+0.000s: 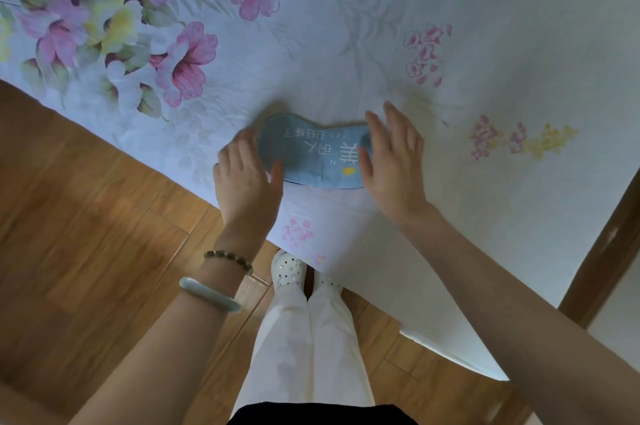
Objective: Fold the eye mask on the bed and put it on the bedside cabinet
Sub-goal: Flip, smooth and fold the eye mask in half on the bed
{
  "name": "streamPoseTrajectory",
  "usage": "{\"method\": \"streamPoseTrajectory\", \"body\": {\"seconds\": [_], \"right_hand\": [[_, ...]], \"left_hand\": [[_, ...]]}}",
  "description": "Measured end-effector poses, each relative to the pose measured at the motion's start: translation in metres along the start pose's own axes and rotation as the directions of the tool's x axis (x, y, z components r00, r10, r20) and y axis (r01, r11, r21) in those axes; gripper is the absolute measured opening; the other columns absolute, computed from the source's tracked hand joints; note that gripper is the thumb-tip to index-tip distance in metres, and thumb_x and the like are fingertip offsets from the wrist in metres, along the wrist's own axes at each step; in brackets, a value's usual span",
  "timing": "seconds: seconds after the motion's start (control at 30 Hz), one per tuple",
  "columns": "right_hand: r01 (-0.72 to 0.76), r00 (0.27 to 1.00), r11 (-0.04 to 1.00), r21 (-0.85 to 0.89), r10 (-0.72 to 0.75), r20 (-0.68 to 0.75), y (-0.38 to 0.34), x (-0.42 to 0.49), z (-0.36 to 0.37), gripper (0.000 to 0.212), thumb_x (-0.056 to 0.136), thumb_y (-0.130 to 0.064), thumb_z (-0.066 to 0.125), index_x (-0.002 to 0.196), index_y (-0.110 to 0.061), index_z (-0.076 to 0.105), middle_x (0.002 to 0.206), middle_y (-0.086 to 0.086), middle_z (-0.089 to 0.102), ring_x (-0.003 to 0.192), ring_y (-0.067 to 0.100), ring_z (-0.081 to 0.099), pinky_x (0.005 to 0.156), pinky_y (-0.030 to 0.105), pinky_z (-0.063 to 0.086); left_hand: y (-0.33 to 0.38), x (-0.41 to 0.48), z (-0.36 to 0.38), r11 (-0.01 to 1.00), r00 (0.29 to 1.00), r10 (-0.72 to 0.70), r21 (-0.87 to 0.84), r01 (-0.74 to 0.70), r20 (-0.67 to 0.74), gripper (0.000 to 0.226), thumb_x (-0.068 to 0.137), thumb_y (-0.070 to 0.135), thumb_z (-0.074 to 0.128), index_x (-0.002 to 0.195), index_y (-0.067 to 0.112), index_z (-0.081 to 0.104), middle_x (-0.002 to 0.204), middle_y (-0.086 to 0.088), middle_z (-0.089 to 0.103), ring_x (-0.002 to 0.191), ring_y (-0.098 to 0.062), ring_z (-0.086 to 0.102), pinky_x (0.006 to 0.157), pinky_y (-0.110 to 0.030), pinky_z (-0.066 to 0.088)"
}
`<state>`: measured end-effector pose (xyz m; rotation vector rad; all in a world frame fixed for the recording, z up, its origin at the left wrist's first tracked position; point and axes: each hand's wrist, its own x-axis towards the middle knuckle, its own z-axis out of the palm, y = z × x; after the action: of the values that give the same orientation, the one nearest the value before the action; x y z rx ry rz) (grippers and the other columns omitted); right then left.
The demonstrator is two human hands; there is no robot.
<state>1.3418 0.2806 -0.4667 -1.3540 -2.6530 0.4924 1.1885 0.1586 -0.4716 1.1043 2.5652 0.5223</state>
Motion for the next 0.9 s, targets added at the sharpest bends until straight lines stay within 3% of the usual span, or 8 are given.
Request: {"method": "streamPoseTrajectory", "body": {"seconds": [0.1,0.2,0.47,0.7,0.9], "right_hand": [[0.234,0.969,0.959,-0.160,-0.217,0.113,-0.019,-0.014,0.014,0.059,0.087,-0.027,0.045,0.141,-0.004,0.036,0.149,0.020,0.035,0.139,0.035,0.033,0.113,0.052,0.025],[0.310,0.942,0.928,-0.206,-0.271,0.198,-0.027,-0.021,0.031,0.059,0.089,-0.030,0.039,0.141,-0.001,0.035,0.149,0.016,0.037,0.140,0.027,0.032,0.114,0.050,0.024],[0.308,0.934,0.913,-0.268,-0.236,0.270,-0.018,-0.015,0.049,0.059,0.092,-0.031,0.035,0.141,0.001,0.034,0.148,0.015,0.039,0.140,0.028,0.032,0.115,0.049,0.024],[0.386,0.918,0.877,-0.286,-0.335,0.213,0.003,-0.016,0.031,0.058,0.093,-0.033,0.037,0.138,0.003,0.039,0.145,0.018,0.042,0.136,0.030,0.037,0.112,0.048,0.032],[0.415,0.904,0.858,-0.301,-0.352,0.243,0.016,-0.013,0.036,0.059,0.094,-0.036,0.035,0.138,0.004,0.039,0.145,0.019,0.041,0.136,0.032,0.037,0.111,0.047,0.032]], "left_hand": [[0.006,-0.003,0.011,0.897,0.910,0.382,0.174,-0.407,0.159,0.061,0.091,0.026,0.044,0.144,-0.002,0.031,0.150,-0.022,0.035,0.140,-0.038,0.031,0.114,-0.051,0.022],[0.003,0.001,0.023,0.780,0.809,0.516,0.234,-0.580,0.283,0.060,0.095,0.034,0.029,0.145,0.000,0.029,0.151,-0.020,0.035,0.141,-0.035,0.029,0.117,-0.047,0.008],[-0.008,0.016,0.036,0.748,0.762,0.502,0.236,-0.620,0.409,0.061,0.097,0.038,0.027,0.145,0.001,0.030,0.150,-0.018,0.037,0.142,-0.032,0.029,0.118,-0.047,0.011],[-0.018,0.023,0.018,0.744,0.750,0.553,0.189,-0.641,0.364,0.062,0.096,0.035,0.031,0.145,-0.002,0.028,0.151,-0.020,0.033,0.142,-0.033,0.027,0.118,-0.045,0.014],[-0.029,0.031,0.015,0.748,0.747,0.511,0.208,-0.631,0.426,0.065,0.097,0.038,0.027,0.148,-0.002,0.020,0.154,-0.021,0.026,0.144,-0.031,0.023,0.119,-0.045,0.011]]}}
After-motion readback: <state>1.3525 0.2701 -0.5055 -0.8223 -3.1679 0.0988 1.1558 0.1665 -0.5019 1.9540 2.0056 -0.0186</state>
